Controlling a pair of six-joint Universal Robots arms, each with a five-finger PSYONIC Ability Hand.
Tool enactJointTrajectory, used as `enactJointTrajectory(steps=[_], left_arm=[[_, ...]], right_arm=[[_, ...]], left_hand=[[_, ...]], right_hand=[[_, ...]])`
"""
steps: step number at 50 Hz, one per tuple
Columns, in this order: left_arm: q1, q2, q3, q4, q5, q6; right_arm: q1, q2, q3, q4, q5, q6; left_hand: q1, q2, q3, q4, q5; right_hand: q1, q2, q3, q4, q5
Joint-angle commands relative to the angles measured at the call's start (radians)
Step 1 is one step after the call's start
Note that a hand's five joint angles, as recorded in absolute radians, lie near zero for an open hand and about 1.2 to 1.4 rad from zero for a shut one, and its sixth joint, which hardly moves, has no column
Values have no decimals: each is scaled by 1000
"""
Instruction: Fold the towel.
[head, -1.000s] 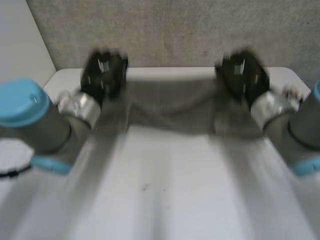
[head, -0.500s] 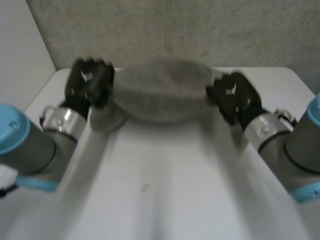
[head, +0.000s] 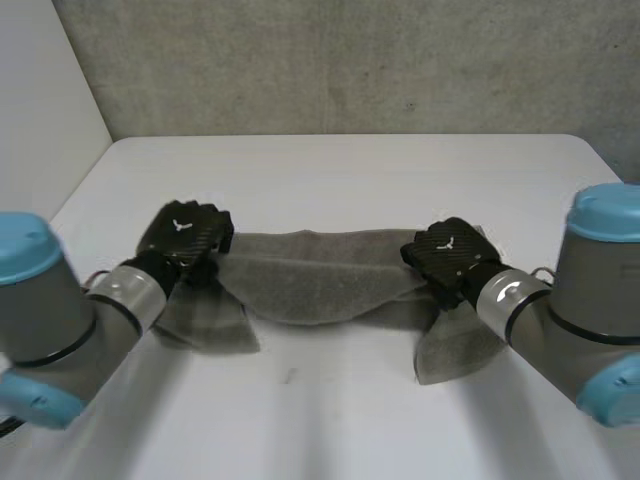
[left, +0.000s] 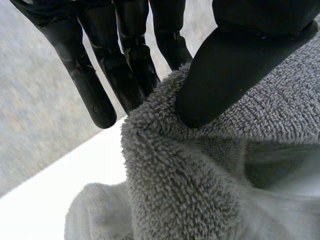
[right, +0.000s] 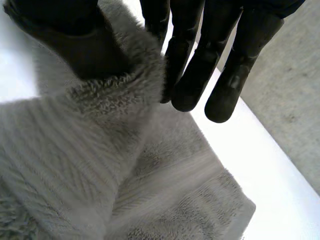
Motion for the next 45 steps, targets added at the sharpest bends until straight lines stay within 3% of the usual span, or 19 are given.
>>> enactJointTrajectory(steps=[1,2,4,6,12,19,26,31,34,39,45], left_arm=[[-4,-200,173,-4,-10,-7],[-4,-200,173,-4,-10,-7],[-4,-197,188,-6,-35,-16],[-5,-181,185,-6,-47,-19],[-5,-59,121,-6,-53,-65],[-22,64,18,-6,-63,-137],[-33,191,-121,-8,-84,-139],[-51,279,-230,-14,-211,-145],[-70,290,-246,-18,-247,-145],[-175,280,-276,-55,-375,-146],[-222,250,-276,-69,-411,-154]], right_arm=[[-11,75,-94,-29,63,45],[-11,75,-94,-29,63,46],[-11,49,-93,-20,102,122],[-11,20,-76,-20,106,162],[-20,-113,42,-23,102,252],[-18,-207,178,-29,108,262],[-18,-307,292,-20,109,257],[-8,-407,379,-21,99,251],[-1,-437,419,-25,99,242],[-1,-451,470,-26,99,193],[-3,-447,510,-29,97,138]], left_hand=[[-696,-707,-706,-706,-708],[-699,-709,-709,-709,-710],[-954,-964,-963,-963,-965],[-975,-985,-984,-985,-986],[-987,-997,-996,-997,-998],[-978,-988,-988,-988,-989],[-958,-968,-967,-967,-969],[-934,-944,-944,-944,-945],[-934,-944,-943,-944,-945],[-884,-895,-894,-894,-896],[-749,-759,-759,-759,-760]], right_hand=[[-989,-976,-991,-994,-1006],[-989,-976,-991,-994,-1006],[-989,-976,-991,-994,-1006],[-989,-976,-991,-994,-1006],[-989,-976,-991,-994,-1006],[-989,-976,-991,-994,-1006],[-914,-901,-916,-920,-931],[-710,-697,-711,-715,-727],[-633,-620,-634,-638,-650],[-474,-461,-476,-479,-491],[-421,-408,-423,-426,-438]])
